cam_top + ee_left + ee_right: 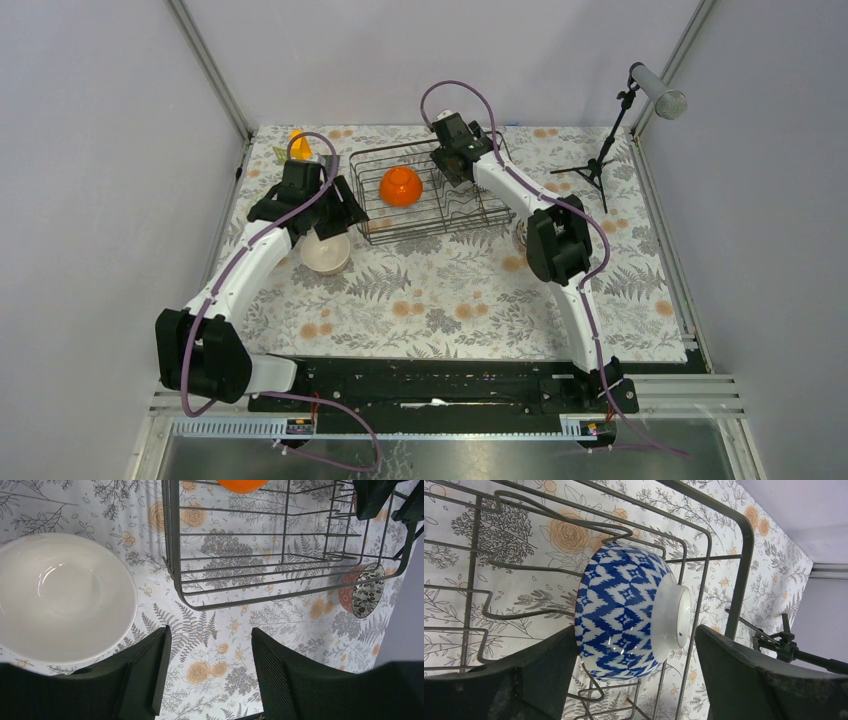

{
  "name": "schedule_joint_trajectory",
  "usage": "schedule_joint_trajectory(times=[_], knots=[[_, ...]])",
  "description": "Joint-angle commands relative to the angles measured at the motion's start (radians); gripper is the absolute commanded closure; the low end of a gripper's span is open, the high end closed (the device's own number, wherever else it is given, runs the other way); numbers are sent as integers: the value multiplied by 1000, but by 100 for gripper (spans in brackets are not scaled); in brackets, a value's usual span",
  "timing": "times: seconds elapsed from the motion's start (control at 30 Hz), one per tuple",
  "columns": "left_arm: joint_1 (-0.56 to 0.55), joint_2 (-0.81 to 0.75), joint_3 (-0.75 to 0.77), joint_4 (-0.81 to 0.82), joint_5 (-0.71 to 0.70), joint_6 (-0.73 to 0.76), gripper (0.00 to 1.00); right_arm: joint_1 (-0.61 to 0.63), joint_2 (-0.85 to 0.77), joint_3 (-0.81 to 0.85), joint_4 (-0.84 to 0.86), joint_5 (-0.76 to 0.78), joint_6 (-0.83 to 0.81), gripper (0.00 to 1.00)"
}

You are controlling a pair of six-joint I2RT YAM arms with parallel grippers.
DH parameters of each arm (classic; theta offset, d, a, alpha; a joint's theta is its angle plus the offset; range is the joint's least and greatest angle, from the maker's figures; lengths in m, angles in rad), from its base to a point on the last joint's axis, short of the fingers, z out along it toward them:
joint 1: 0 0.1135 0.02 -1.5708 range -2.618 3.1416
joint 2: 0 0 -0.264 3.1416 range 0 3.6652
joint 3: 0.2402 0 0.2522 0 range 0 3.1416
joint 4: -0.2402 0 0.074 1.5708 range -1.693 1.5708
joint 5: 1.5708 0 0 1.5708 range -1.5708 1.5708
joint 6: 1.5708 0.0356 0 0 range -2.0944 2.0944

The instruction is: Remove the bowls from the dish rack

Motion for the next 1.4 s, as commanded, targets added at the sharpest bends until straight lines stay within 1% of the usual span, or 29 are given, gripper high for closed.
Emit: schedule_joint_trajectory(times=[0.0,0.17,0.4,0.43,0.53,0.63,0.8,1.2,1.3,1.37], knots=[[-3,15,60,4,3,28,35,-11,5,16,42,-24,-36,10],[-3,14,55,2,2,33,35,-15,21,16,50,-24,-49,16],[-3,20,51,3,6,33,36,-32,30,10,51,-60,-44,15],[-4,22,50,3,6,32,35,-33,28,9,51,-64,-43,17],[-4,24,55,3,6,32,35,-33,16,7,50,-73,-37,27],[-5,30,64,3,9,28,36,-30,-6,11,51,-63,-31,31],[-8,41,80,4,11,24,36,-23,-47,22,59,11,-29,41],[-10,38,117,29,26,21,37,14,-188,3,71,99,-32,50],[-9,31,117,41,36,21,37,28,-225,7,57,79,14,51],[-10,26,115,48,46,21,37,36,-245,31,23,40,76,52]])
